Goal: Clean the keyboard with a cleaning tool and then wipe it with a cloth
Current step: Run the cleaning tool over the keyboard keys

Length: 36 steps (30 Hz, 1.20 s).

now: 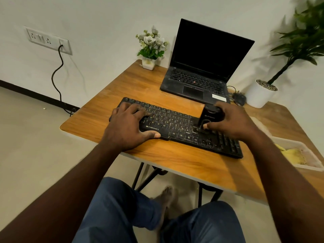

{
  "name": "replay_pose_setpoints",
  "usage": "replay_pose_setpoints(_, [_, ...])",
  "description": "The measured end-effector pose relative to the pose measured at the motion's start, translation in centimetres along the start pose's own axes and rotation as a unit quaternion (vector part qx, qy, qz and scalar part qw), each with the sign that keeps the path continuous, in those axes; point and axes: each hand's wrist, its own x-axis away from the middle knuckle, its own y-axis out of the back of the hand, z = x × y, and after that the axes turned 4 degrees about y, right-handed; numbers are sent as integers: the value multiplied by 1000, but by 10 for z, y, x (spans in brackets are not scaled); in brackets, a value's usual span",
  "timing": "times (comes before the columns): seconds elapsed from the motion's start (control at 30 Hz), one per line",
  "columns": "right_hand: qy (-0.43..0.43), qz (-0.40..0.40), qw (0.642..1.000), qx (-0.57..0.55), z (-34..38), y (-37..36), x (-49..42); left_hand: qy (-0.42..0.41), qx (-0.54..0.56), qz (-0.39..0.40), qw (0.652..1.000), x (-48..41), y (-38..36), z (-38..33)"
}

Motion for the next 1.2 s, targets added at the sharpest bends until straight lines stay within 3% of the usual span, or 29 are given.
replay_pose_setpoints(0.3, [140, -32, 989, -43, 87, -81, -22, 6, -5, 5, 1000, 3, 2, -2])
replay_pose_setpoints(0.5, [33, 8, 999, -37, 29, -27, 3, 3, 6, -6, 1000, 3, 2, -2])
replay_pose_setpoints(0.6, [-5, -25, 1000, -13, 5, -8, 16, 5, 1, 0, 1000, 2, 3, -1])
replay_pose_setpoints(0.93, [131, -31, 989, -58, 88, -81, -9, 4, -3, -2, 1000, 4, 1, -1])
replay_pose_setpoints(1.2, [2, -8, 1000, -13, 10, -14, 30, 3, 1, -6, 1000, 4, 2, -1])
